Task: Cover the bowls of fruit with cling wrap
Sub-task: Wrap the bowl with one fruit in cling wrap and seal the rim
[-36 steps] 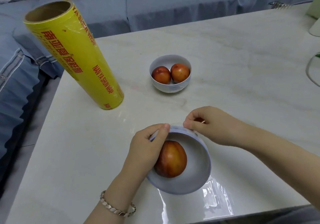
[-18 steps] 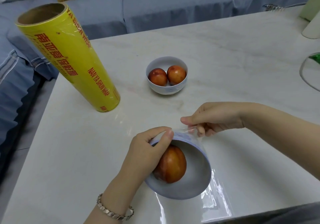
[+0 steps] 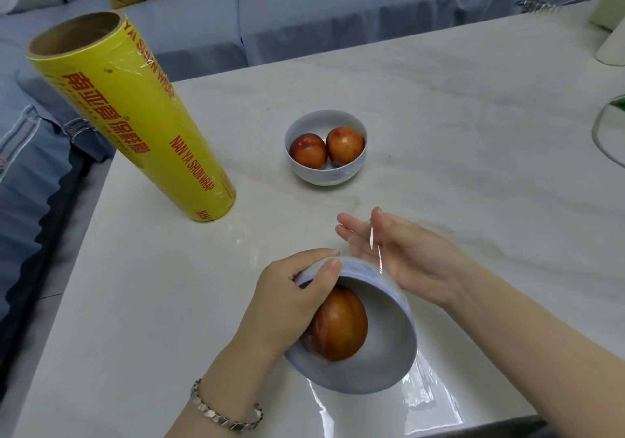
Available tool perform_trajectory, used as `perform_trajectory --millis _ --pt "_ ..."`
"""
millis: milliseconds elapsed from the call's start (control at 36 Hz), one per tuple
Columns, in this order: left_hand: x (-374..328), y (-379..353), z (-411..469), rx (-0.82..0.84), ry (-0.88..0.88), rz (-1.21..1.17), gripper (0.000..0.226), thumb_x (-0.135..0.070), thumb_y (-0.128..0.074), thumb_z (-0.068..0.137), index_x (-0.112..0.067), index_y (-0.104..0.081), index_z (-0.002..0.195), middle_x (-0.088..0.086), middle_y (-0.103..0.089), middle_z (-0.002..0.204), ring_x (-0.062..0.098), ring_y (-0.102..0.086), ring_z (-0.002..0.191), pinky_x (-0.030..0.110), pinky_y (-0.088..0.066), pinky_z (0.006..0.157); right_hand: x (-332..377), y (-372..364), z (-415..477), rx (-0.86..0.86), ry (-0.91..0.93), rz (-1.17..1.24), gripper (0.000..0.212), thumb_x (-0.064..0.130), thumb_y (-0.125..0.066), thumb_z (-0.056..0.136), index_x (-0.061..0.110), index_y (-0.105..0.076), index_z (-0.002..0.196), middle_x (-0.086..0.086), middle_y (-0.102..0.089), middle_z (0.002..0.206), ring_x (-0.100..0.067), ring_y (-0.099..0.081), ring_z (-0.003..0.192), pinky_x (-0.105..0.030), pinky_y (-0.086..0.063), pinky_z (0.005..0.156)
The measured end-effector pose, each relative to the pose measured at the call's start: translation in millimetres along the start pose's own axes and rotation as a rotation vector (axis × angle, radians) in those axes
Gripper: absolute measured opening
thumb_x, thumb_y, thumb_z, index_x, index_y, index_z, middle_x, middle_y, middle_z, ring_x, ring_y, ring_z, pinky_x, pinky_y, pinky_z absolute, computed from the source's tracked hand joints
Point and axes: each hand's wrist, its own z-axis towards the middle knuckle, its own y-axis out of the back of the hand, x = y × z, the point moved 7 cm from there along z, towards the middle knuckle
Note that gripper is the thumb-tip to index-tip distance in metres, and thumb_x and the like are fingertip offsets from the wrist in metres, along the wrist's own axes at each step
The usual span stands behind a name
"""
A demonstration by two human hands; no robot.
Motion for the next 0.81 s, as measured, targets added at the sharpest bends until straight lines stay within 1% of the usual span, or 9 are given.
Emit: perform_trajectory --millis 111,167,250,361,472,528,583,667,806 --pt "0 0 1 0.014 -0.004 -0.02 0.014 -0.05 -0.055 0.07 -0.046 -0.066 0.078 -0.038 -0.065 0.082 -0.013 -0.06 0.09 0.001 -0.042 0.072 4 -1 -6 0.086 0.075 0.005 0.04 0.019 -0.094 0.027 0.011 -0.074 0.061 -0.005 -0.075 0.087 -0.019 -0.071 0.088 -0.027 -0.057 0.079" --pt "1 1 2 0.008 -0.01 -0.036 0.027 -0.06 -0.052 0.064 -0.045 -0.067 0.079 -0.035 -0.067 0.085 -0.009 -0.062 0.092 0.003 -0.043 0.074 4 1 -8 0.106 0.097 -0.019 0.042 0.014 -0.094 0.028 0.012 -0.075 0.065 -0.004 -0.075 0.085 -0.021 -0.071 0.088 -0.028 -0.057 0.078" --pt "1 -1 2 0.02 -0.013 -0.033 0.033 -0.062 -0.049 0.061 -0.044 -0.068 0.081 -0.031 -0.069 0.09 -0.006 -0.063 0.094 0.004 -0.045 0.075 5 3 -8 0.098 0.126 -0.047 0.043 0.013 -0.094 0.026 0.011 -0.076 0.065 -0.002 -0.074 0.078 -0.019 -0.072 0.079 -0.027 -0.057 0.073" --pt "2 -4 3 0.042 -0.017 -0.038 0.032 -0.06 -0.05 0.063 -0.043 -0.069 0.081 -0.024 -0.071 0.092 -0.001 -0.065 0.094 0.008 -0.046 0.077 7 5 -4 0.014 0.147 -0.096 0.038 0.012 -0.093 0.023 0.012 -0.072 0.055 -0.003 -0.071 0.066 -0.016 -0.068 0.059 -0.025 -0.058 0.067" --pt "5 -2 3 0.037 -0.02 -0.032 0.039 -0.061 -0.049 0.065 -0.037 -0.071 0.087 -0.019 -0.072 0.094 0.003 -0.065 0.096 0.01 -0.047 0.079 8 2 -7 -0.148 0.151 -0.165 0.014 -0.003 -0.073 0.045 0.008 -0.066 0.048 -0.003 -0.067 0.054 -0.013 -0.063 0.048 -0.021 -0.057 0.057" --pt "5 -1 2 0.024 -0.026 -0.033 0.041 -0.061 -0.048 0.066 -0.036 -0.071 0.089 -0.019 -0.072 0.093 0.002 -0.065 0.095 0.009 -0.046 0.079 9 0 -11 -0.239 0.153 -0.263 0.014 -0.01 -0.069 0.061 0.003 -0.064 0.057 -0.002 -0.067 0.052 -0.011 -0.063 0.046 -0.019 -0.054 0.05" --pt "5 2 1 -0.004 -0.028 -0.037 0.037 -0.06 -0.048 0.067 -0.038 -0.07 0.086 -0.022 -0.071 0.091 -0.001 -0.065 0.093 0.007 -0.045 0.078 9 -1 -13 -0.317 0.157 -0.336 0.012 -0.009 -0.07 0.068 0.001 -0.064 0.064 -0.001 -0.067 0.052 -0.009 -0.063 0.045 -0.017 -0.052 0.047" --pt "4 4 0 -0.036 -0.032 -0.037 0.032 -0.058 -0.047 0.067 -0.04 -0.069 0.082 -0.025 -0.071 0.088 -0.003 -0.065 0.09 0.006 -0.044 0.076 10 -2 -14 -0.375 0.162 -0.444 0.01 -0.002 -0.076 0.066 0.0 -0.067 0.07 0.002 -0.068 0.053 -0.006 -0.064 0.046 -0.014 -0.05 0.046" --pt "4 5 -3 -0.072 -0.022 -0.02 0.03 -0.059 -0.046 0.065 -0.043 -0.067 0.079 -0.031 -0.069 0.084 -0.006 -0.064 0.089 0.004 -0.043 0.073 12 -2 -15 -0.409 0.168 -0.55 0.019 0.004 -0.08 0.064 -0.004 -0.068 0.077 0.006 -0.068 0.051 -0.003 -0.062 0.045 -0.011 -0.048 0.046"
